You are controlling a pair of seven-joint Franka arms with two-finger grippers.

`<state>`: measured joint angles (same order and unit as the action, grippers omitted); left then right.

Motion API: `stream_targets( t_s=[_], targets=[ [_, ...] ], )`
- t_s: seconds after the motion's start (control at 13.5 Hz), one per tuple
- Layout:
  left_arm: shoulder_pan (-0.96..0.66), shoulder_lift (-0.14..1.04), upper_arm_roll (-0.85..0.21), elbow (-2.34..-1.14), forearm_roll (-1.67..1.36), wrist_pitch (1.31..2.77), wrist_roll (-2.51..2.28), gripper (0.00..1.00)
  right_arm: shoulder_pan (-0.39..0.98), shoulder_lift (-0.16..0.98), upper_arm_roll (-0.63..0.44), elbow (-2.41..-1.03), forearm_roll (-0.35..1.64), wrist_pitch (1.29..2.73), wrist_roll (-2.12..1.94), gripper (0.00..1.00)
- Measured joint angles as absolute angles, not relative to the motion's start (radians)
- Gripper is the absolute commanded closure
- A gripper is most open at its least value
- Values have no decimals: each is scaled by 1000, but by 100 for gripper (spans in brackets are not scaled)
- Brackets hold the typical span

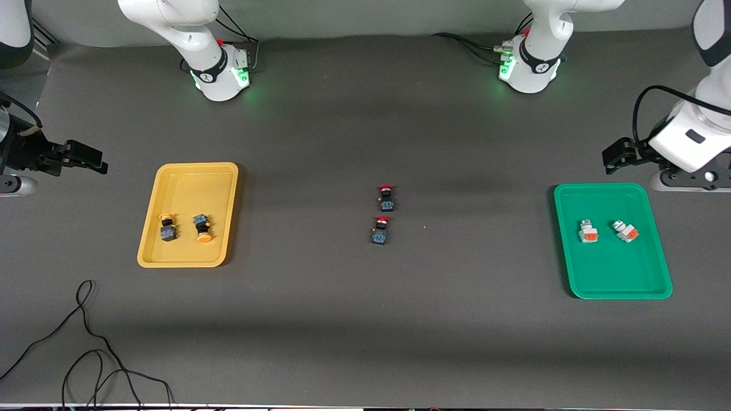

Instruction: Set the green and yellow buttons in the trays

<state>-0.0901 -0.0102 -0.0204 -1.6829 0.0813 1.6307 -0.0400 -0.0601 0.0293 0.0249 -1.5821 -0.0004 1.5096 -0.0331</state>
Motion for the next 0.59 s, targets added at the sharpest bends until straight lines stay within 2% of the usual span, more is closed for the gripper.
stream_targets(
  t_s=[0.37, 0.59],
  targets=[
    [-78, 1, -30, -1672, 82, 1637, -40, 1, -60, 29, 25, -1582, 0, 1510, -33, 0],
    [-70, 40, -29, -1630, 82, 1593, -40, 1, -60, 29, 25, -1582, 0, 1510, -33, 0]
  ],
)
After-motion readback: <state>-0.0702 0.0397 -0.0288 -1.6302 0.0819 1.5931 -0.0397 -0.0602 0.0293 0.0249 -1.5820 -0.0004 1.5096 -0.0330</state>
